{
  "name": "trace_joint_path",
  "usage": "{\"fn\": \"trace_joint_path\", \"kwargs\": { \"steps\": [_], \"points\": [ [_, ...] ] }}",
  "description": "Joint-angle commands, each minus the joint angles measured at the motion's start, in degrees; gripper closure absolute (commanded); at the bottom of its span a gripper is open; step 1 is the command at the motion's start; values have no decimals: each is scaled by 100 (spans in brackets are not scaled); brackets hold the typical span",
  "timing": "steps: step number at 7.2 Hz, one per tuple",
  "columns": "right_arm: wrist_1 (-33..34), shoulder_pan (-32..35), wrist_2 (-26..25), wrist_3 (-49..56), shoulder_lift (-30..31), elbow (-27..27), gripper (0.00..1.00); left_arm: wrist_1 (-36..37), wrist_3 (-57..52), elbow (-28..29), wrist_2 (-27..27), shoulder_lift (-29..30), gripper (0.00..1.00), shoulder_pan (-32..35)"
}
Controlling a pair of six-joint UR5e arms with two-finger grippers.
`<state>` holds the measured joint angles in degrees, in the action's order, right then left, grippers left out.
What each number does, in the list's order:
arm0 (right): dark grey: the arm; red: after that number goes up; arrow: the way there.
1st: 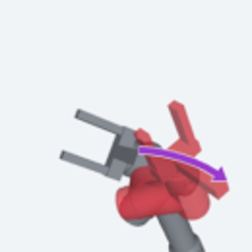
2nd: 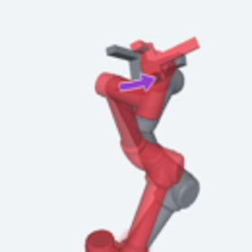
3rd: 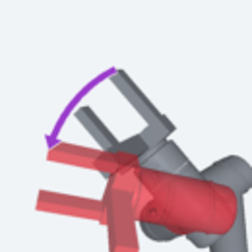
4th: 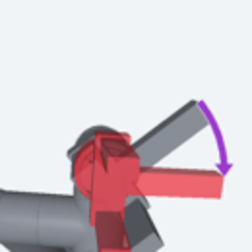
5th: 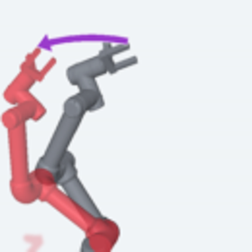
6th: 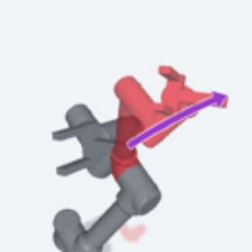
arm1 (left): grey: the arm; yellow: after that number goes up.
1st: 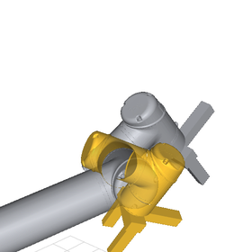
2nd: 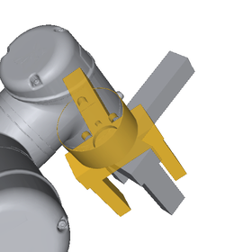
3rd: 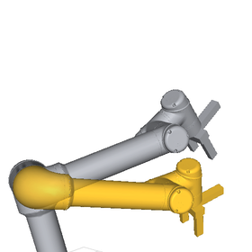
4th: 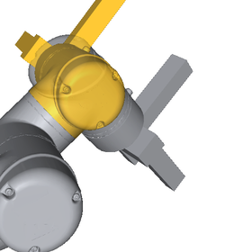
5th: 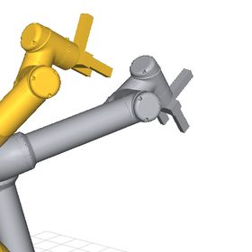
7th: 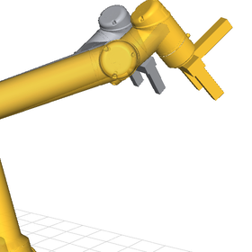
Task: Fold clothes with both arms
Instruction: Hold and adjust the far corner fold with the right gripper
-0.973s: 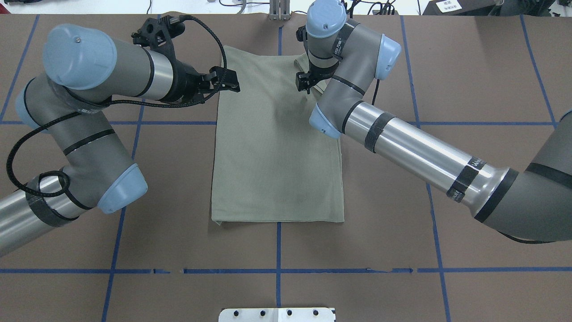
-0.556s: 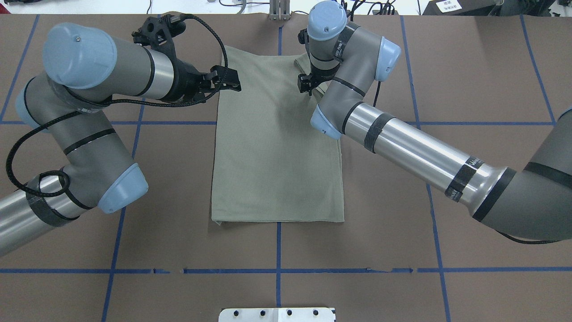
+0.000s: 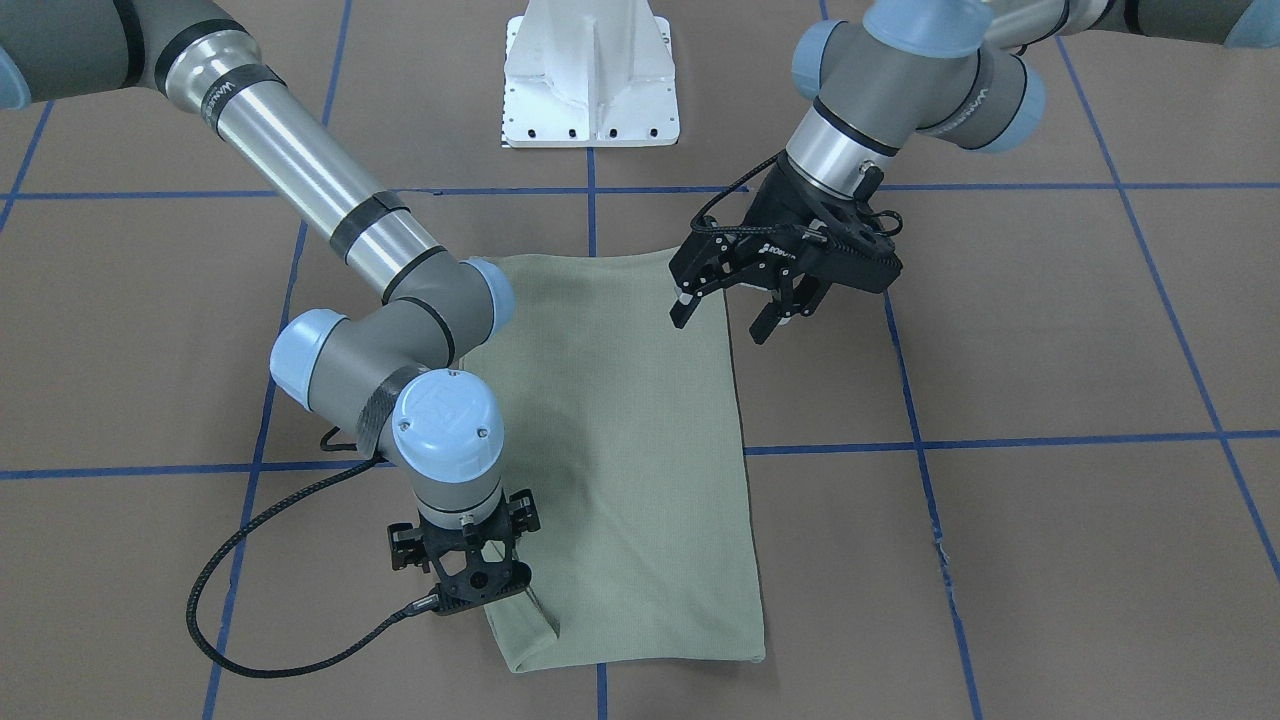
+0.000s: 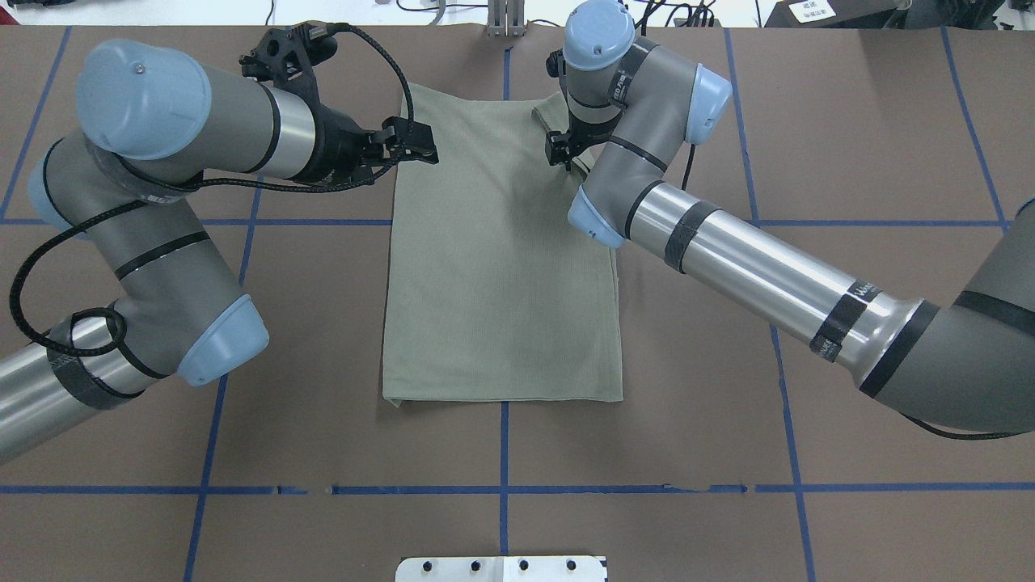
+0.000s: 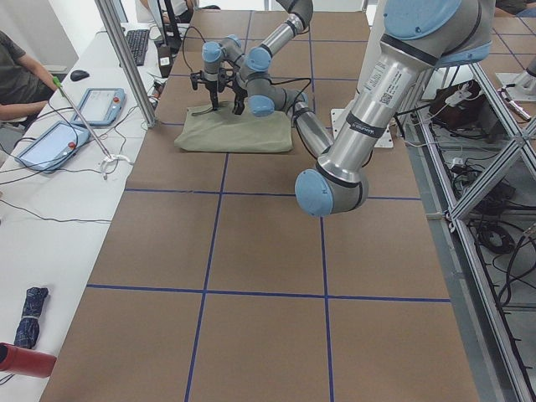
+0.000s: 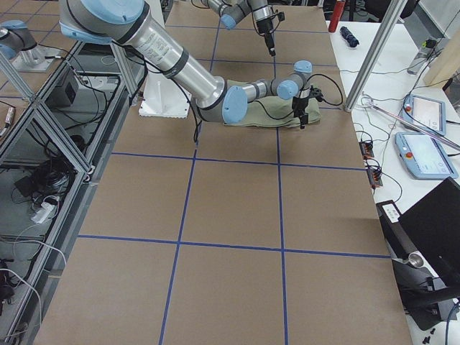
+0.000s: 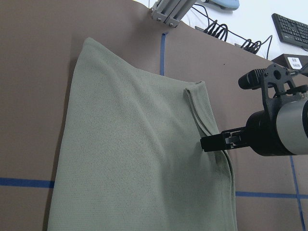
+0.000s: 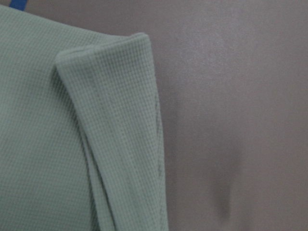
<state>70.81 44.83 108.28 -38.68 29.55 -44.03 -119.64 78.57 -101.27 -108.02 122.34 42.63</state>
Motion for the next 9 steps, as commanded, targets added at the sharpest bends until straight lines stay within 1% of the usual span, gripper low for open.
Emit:
{"fn": "trace_joint_path", "kwargs": {
  "steps": [1,5,7,8,9],
  "points": [
    [3,113,9,80,94,0,0,-7,0,-6,0,9,0,0],
    [3,429,97,247,349,-17,0,-7,-26,2,0,0,0,0],
    [3,543,350,230,288,-236,0,-7,-44,11,0,-9,0,0],
    [3,509,343,212,105,-228,0,-7,-53,20,0,-17,0,9],
    [-6,422,264,212,-192,50,0,-7,-53,37,0,-26,0,9]
  ]
}}
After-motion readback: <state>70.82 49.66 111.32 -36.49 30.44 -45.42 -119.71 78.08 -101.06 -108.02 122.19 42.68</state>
